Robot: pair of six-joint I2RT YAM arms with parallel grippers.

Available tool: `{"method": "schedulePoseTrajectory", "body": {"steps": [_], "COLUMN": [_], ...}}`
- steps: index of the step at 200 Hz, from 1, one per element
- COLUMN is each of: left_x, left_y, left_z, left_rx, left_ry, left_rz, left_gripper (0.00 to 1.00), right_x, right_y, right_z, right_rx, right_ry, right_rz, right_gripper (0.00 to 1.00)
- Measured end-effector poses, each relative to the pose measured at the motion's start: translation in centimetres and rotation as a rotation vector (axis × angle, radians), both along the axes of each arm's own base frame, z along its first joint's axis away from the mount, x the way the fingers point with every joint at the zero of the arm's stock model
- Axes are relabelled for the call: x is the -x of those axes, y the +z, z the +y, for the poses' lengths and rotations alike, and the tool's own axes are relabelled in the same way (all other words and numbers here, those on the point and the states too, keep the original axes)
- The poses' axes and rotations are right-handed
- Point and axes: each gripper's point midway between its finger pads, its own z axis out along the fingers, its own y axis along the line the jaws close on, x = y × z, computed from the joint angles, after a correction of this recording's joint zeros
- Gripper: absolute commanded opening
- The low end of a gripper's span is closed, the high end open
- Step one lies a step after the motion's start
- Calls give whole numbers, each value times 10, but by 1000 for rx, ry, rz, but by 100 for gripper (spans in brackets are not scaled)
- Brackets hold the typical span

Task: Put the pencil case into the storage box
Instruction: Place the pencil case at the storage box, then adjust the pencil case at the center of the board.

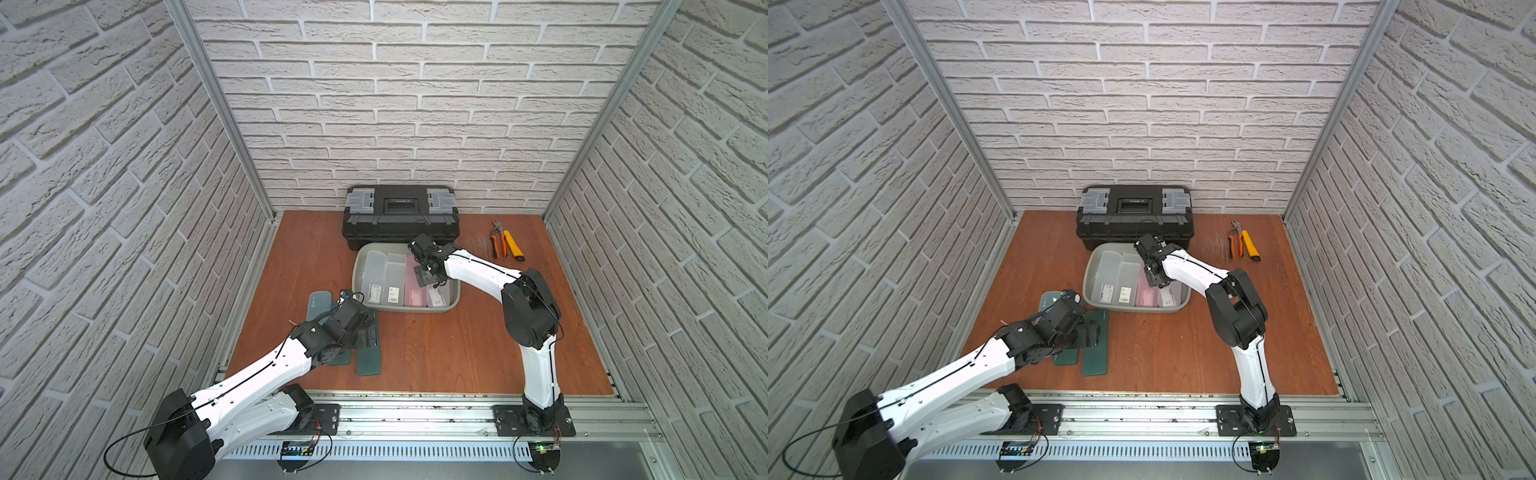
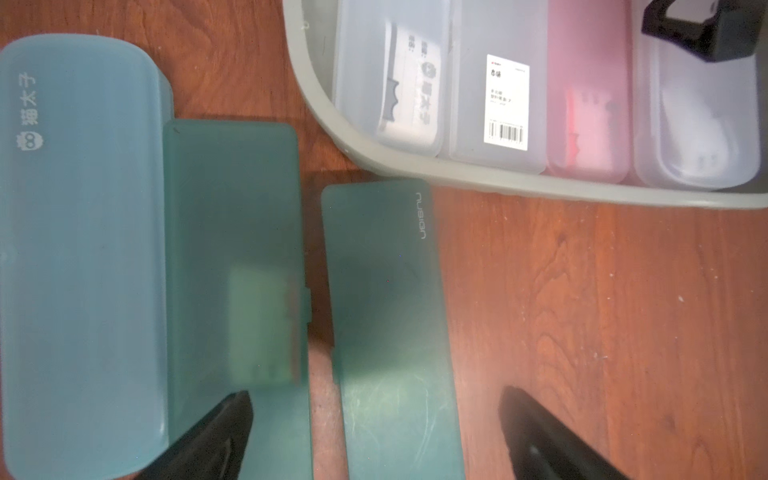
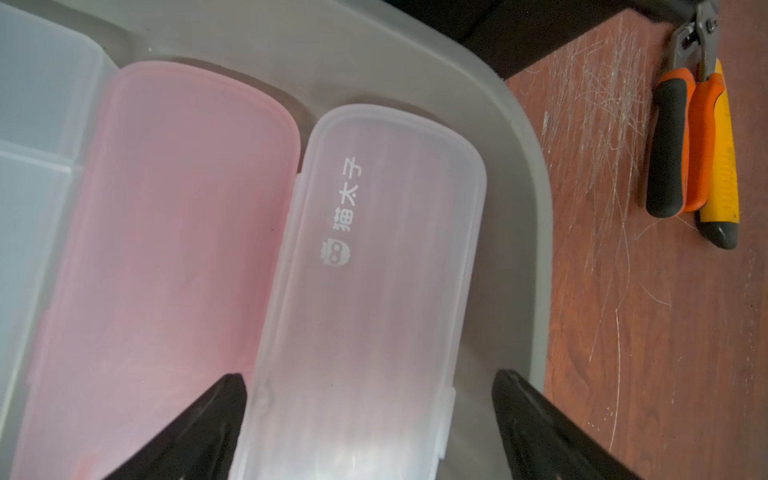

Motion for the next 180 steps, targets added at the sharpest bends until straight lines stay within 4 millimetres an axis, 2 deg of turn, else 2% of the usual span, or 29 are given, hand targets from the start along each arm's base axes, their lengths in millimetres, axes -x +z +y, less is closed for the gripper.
{"method": "schedulePoseTrajectory", "body": {"steps": [21, 40, 79, 95, 109, 126, 151, 180], "left_x": [3, 6, 16, 17, 16, 12, 14, 19], "left_y": [-8, -17, -44, -45, -45, -46, -57, -63], "left_z": [1, 0, -4, -10, -16, -26, -43, -64], "left_rx": [-11, -15, -17, -16, -21, -20, -46, -83], "left_ry": [5, 10, 12, 1, -7, -19, -53, -97], "left_rz": [15, 28, 64, 52, 37, 21, 49, 70], "left_gripper": [98, 98, 98, 98, 99, 99, 99, 98], "right_x": [3, 9, 32, 47, 60, 76, 96, 109], "right_y": [-2, 8, 67, 90, 100, 99, 80, 70], "right_z": [3, 7, 10, 7, 3, -3, -13, -21], "right_rx": [-24, -66, -211, -261, -290, -306, -292, -280], "right_ry": [19, 41, 81, 99, 110, 118, 118, 115], "right_rz": [17, 17, -75, -120, -143, -144, -99, -73], "right_gripper": [97, 97, 96, 95, 95, 94, 95, 95]}}
